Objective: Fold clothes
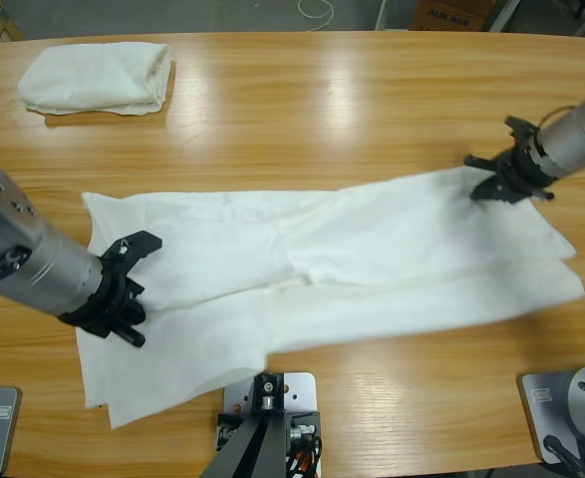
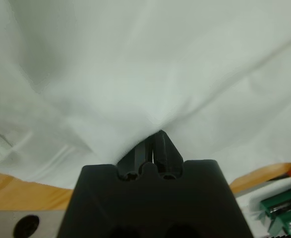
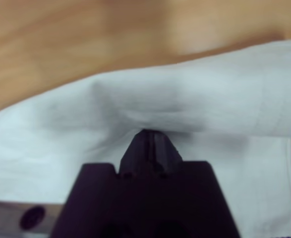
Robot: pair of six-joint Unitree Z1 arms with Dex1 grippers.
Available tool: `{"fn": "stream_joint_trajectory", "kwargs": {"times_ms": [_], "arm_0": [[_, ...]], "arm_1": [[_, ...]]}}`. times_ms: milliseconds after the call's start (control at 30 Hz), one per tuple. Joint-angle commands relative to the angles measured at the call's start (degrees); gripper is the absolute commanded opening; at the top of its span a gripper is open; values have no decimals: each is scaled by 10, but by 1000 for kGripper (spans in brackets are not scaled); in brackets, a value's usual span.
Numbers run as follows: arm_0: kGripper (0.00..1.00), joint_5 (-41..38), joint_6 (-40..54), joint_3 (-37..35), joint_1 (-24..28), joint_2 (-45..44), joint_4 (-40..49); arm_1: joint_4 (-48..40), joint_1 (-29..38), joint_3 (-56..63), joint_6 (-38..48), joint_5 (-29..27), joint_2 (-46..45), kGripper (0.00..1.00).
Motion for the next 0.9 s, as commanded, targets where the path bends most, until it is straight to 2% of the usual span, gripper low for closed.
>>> {"fn": "stream_joint_trajectory", "kwargs": {"times_ms": [33,167,267,433,533,633,700,767,900], "arm_0": [[0,-8,15,-4,46,42,2],[0,-7,13,-1,64,40,2],[0,-5,11,2,99,24,12],[0,2,8,1,161,-21,40],[0,4,8,-14,178,-76,74],[0,11,6,-71,173,-148,148],[0,12,1,-112,155,-168,165],[0,12,2,-138,141,-150,145],[0,12,5,-140,130,-72,54]], "arm_1": [[-12,-10,-59,-84,42,73,0],[-24,-10,-65,-117,69,64,0],[-27,-10,-64,-130,84,38,0],[-27,-11,-64,-135,98,11,0],[-26,-11,-63,-132,98,-26,0],[5,-11,-60,-123,103,-80,0],[21,-11,-48,-115,112,-95,0],[19,-13,-36,-109,113,-80,0],[12,-45,-43,-107,90,-33,0]]}}
